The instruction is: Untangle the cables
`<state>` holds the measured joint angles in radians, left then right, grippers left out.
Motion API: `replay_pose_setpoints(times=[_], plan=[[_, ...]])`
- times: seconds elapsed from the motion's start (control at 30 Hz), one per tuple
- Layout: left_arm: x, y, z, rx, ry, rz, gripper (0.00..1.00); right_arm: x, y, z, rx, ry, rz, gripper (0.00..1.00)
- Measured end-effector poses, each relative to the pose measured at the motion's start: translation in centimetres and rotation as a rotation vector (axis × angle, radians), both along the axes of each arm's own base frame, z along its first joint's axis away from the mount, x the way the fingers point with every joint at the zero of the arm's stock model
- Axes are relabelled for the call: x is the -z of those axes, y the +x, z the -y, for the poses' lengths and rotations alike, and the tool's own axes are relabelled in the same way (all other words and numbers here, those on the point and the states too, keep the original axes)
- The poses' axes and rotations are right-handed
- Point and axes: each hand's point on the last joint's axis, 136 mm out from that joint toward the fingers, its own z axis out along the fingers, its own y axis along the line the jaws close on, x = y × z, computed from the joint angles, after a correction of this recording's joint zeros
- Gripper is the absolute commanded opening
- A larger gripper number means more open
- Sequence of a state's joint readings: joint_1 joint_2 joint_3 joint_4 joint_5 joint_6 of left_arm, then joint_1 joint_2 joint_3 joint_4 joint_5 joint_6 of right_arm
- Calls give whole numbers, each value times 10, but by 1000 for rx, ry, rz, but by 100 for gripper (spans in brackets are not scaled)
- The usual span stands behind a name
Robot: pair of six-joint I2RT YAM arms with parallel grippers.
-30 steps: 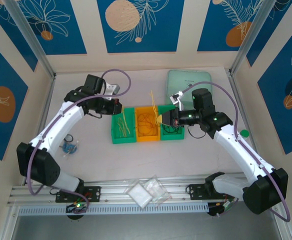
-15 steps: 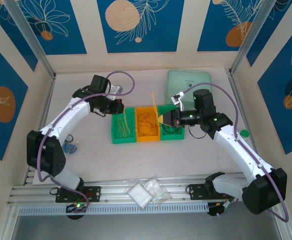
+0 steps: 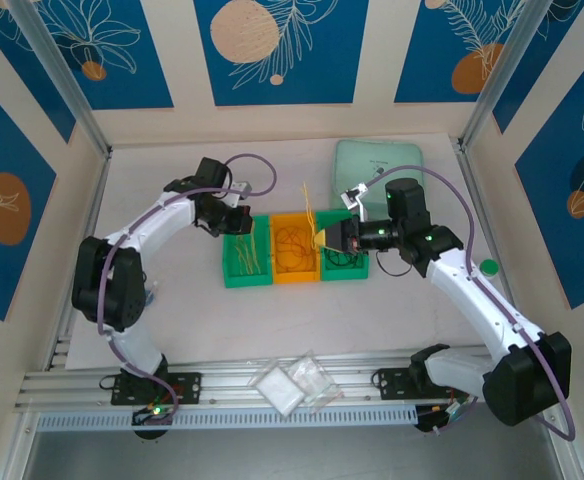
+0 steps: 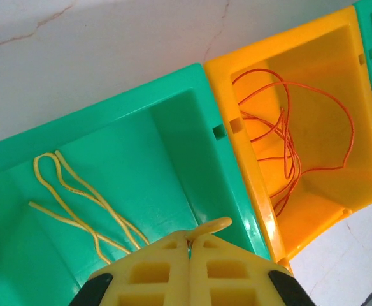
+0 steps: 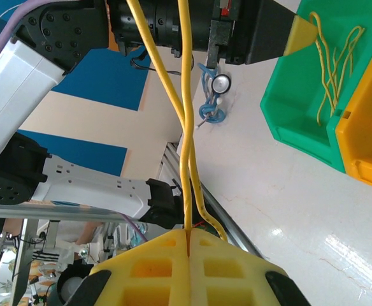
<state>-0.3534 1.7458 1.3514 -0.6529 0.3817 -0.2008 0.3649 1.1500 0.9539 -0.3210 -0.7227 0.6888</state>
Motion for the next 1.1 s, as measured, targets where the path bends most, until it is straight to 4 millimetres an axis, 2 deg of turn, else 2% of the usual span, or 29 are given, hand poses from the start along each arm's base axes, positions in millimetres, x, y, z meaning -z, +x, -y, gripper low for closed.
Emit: replay_pose_setpoints(times=[0.43, 0.5, 0.6, 0.73, 1.0, 1.1], plan=[[6, 6, 3, 0, -13, 11, 0, 6, 1, 0, 1, -8, -17, 0], [6, 6, 4, 0, -14, 12, 5, 7, 1, 0, 3, -13, -20, 0], [6, 6, 4, -1, -17, 9, 7, 9, 1, 0, 6, -22, -22, 0], [6, 6, 4, -2, -18, 9, 20, 11, 0, 0, 5, -30, -31, 0], [4, 5, 4, -4, -22, 20, 18, 14, -1, 0, 8, -46, -32, 0], [-2, 2, 2, -5, -33, 46, 18, 17, -2, -1, 8, -57, -34, 0]])
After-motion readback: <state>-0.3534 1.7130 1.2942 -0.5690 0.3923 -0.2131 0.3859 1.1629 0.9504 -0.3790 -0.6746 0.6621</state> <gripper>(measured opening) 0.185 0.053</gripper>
